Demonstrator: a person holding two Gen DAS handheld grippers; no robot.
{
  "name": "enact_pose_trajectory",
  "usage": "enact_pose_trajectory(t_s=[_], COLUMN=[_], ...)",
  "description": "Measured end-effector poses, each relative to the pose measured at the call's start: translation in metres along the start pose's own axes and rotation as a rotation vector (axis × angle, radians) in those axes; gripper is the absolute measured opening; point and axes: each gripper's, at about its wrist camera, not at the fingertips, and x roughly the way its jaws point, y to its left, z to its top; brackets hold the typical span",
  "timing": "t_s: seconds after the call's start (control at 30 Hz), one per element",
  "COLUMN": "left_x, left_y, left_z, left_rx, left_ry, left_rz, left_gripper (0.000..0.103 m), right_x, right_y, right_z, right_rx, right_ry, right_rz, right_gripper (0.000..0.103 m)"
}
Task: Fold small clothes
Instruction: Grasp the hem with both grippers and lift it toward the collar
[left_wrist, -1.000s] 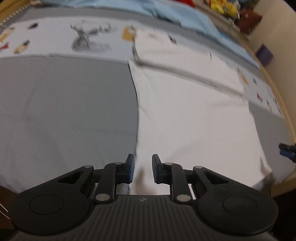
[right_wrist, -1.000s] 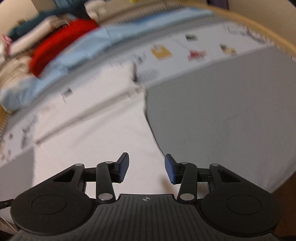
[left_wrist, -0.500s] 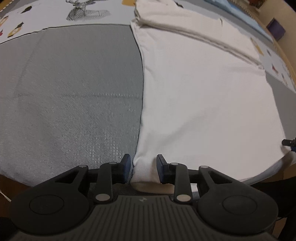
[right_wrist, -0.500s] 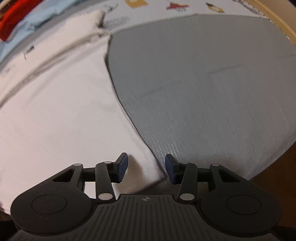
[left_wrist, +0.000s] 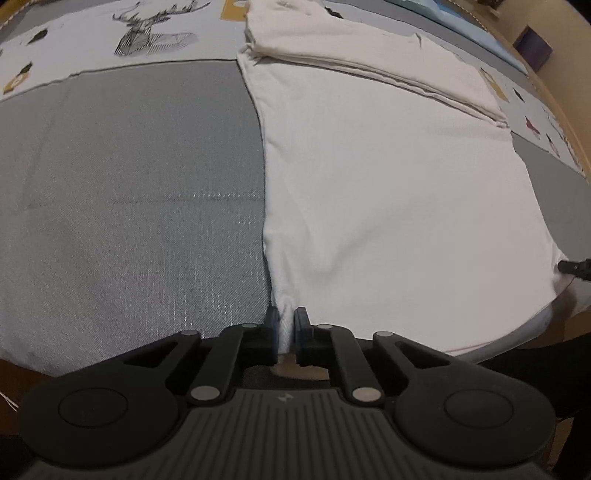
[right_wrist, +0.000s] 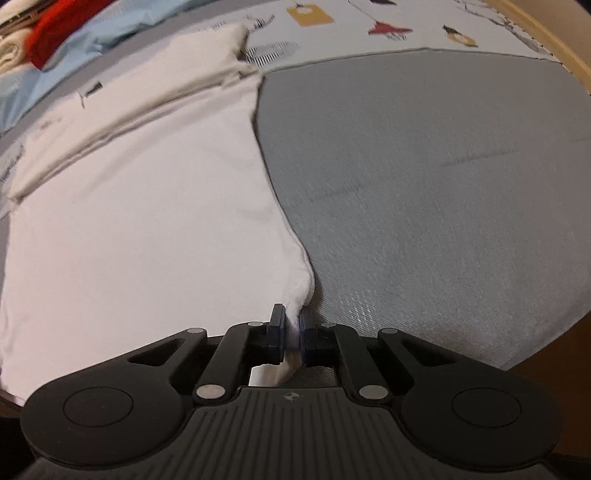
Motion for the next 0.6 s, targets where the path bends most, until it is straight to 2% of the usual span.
enact_pose_trajectory(t_s=[0.1, 0.13, 0.27, 0.37, 0.43, 0.6], left_x=[0.01, 0.015, 0.019, 0.018, 0.019, 0.015], left_y=[0.0, -0.002, -0.009, -0.009, -0.012, -0.014], left_z=[0.0, 0.0, -0.001, -0.002, -0.002, -0.002], left_rx=[-0.001, 0.008, 0.043, 0.047, 0.065, 0.089], left_ry=[0.047, 0.064, 0.07, 0.067, 0.06, 0.036], left_rz=[0.019, 0.024, 0.038, 0.041, 0.035, 0.031], left_gripper=[0.017, 0.019, 0.019, 0.018, 0.008, 0.007], right_x=[0.009, 0.013, 0.016, 0.017, 0.016, 0.008], right_y=[0.001, 0.002, 0.009, 0.01, 0.01, 0.008], right_z=[-0.002, -0.003, -0.005, -0.006, -0.006, -0.007], right_rx=[0.001, -0.006, -0.052, -0.059, -0.059, -0.046], right_ry=[0.038, 0.063, 0.074, 0.075, 0.074, 0.046], right_rz=[-0.047, -0.058, -0.065, -0.055, -0.048, -0.018], right_gripper=[0.015, 0.022, 0.025, 0.024, 0.013, 0.009])
